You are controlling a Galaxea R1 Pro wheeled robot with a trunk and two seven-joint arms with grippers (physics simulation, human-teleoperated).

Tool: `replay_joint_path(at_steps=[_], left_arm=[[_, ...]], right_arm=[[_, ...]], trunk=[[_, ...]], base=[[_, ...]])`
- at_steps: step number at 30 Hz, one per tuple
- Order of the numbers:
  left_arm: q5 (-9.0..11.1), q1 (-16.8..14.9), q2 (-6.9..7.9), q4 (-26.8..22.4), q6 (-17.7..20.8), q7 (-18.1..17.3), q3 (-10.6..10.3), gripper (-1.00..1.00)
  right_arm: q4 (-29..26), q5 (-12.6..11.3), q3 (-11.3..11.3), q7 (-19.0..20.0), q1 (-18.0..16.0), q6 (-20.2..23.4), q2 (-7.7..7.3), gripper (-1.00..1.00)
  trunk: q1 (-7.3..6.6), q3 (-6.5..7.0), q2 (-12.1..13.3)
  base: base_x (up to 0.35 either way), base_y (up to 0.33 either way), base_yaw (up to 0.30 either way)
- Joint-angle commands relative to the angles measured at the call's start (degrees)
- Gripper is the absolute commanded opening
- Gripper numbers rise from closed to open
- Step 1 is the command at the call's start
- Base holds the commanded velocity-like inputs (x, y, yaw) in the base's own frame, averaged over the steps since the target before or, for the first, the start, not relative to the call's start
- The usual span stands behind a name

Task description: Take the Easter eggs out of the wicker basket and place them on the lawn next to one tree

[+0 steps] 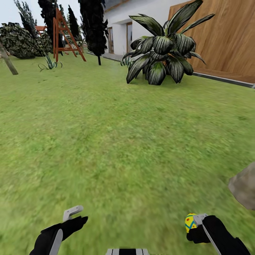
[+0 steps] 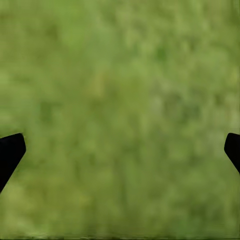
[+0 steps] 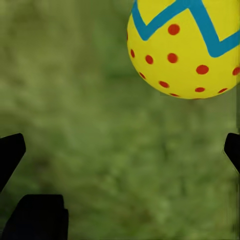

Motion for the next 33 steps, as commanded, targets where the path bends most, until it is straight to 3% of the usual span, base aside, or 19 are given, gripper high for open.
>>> replay_joint_path(at_steps=[1, 16, 28, 33], left_arm=[[0.14, -0.04, -0.07, -0.03, 0.36, -0.2, 0.18, 1.0], [0.19, -0.04, -0.51, 1.06, 0.36, -0.22, 0.15, 1.0], [0.2, -0.04, -0.51, 1.1, 0.36, -0.48, 0.15, 1.0], [0.12, -0.04, -0.82, 1.16, 0.36, -0.4, 0.15, 1.0]], right_arm=[[-0.05, 0.59, 0.12, 0.46, 0.0, 0.19, -0.05, 1.0], [-0.1, 0.43, -0.13, 0.68, -0.02, 0.25, -0.13, 1.0], [-0.1, 0.43, -0.14, 0.72, 0.0, 0.46, -0.14, 1.0], [-0.1, 0.43, -0.14, 0.64, 0.0, 0.5, -0.06, 1.0]], trunk=[[-0.06, 0.18, -0.01], [-0.44, 3.5, 0.19], [-0.75, 6.43, 0.36], [-0.88, 7.55, 0.42]], base=[[-0.219, -0.198, 0.287], [-0.084, -0.08, 0.054], [0.0, 0.0, -0.267], [-0.229, -0.028, -0.042]])
